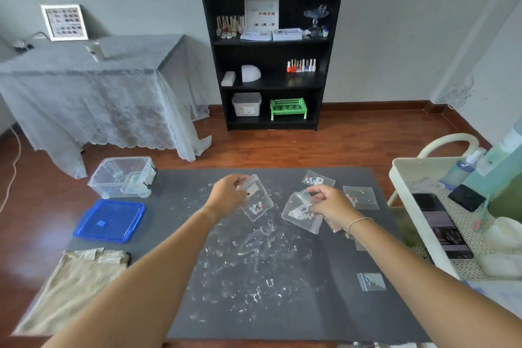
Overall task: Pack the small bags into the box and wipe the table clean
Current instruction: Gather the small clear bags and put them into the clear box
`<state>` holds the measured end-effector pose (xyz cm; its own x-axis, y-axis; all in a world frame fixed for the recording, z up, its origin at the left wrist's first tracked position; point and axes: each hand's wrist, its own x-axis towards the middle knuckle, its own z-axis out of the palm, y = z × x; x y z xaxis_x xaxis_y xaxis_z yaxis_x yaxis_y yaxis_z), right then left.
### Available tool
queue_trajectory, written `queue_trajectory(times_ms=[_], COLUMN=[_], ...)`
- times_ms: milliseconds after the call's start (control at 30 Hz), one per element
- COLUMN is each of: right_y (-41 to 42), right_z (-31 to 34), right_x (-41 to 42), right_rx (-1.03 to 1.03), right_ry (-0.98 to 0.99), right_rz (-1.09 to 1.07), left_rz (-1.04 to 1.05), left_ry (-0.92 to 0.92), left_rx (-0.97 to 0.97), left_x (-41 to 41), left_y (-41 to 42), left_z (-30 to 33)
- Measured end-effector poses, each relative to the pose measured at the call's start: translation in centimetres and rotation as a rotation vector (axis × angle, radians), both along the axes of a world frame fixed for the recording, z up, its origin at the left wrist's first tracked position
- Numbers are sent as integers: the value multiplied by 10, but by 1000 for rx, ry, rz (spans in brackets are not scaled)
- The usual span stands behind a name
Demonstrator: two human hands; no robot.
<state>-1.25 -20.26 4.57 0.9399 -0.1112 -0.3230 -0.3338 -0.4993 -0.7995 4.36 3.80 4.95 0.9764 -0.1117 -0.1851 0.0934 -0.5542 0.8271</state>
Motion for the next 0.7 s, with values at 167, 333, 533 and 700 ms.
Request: queue_trajectory(times_ms=[167,333,533,700], right_y=[26,72,144,209], right_z=[14,24,33,39], right_x=[30,58,90,116], right_rx=[-21,12,27,112], right_ry=[-59,-124,-183,-183], right_rz=[65,122,161,93], left_rz=[146,294,393,423], left_ry=[-16,-70,-55,-56], left_rx=[-70,-67,-108,-69], left_x=[8,13,30,62], left_y=[45,101,181,248], left_z=[30,53,76,72])
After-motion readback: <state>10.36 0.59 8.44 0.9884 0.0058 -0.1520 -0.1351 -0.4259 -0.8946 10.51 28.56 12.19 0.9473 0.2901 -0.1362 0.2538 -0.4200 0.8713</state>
